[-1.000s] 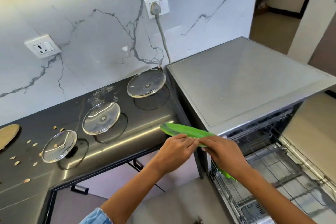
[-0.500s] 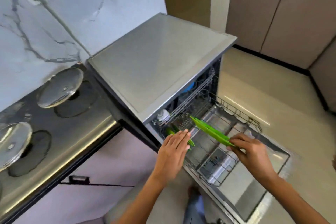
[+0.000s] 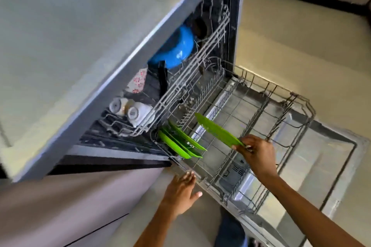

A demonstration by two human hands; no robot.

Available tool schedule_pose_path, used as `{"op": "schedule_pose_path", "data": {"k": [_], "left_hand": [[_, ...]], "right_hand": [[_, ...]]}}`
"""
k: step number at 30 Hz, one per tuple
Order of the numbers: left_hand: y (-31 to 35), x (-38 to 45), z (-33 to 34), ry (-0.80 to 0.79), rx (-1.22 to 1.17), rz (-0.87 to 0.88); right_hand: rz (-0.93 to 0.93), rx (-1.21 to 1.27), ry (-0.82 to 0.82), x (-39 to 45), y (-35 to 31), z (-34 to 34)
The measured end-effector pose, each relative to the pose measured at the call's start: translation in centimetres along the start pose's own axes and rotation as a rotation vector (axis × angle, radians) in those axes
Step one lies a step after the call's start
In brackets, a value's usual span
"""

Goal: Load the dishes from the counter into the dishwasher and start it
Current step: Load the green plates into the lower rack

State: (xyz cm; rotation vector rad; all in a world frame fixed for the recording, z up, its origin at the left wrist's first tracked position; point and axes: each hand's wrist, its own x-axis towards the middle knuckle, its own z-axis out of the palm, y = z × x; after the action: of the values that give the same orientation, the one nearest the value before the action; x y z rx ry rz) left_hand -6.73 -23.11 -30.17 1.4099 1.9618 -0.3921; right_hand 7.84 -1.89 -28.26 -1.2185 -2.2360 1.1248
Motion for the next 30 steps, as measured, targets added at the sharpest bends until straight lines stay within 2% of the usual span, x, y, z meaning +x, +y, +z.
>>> {"op": "schedule_pose_path", "data": {"k": [5, 10, 18, 25, 30], "left_hand": [[-0.6, 3.7, 1.7, -0.184, 0.056, 0.015], [-1.8, 5.4, 1.9, -0.314, 0.050, 0.035], [-2.4, 6.2, 2.0, -0.414, 0.061, 0.070], [-2.5, 6.4, 1.8, -0.467, 0.049, 0.072], [-2.4, 6.2, 1.9, -0.471, 0.021, 0.052]], "right_hand": [[0.121, 0.093, -0.096, 4.4, 1.7, 6.1], [0.085, 0.099, -0.216, 7.3, 1.3, 10.4], [0.259, 0.093, -0.297, 8.1, 1.4, 13.6], [0.231, 0.004, -0.466, 7.1, 3.6, 15.0], [0.236, 0.065, -0.446, 6.6, 4.9, 16.1]]}}
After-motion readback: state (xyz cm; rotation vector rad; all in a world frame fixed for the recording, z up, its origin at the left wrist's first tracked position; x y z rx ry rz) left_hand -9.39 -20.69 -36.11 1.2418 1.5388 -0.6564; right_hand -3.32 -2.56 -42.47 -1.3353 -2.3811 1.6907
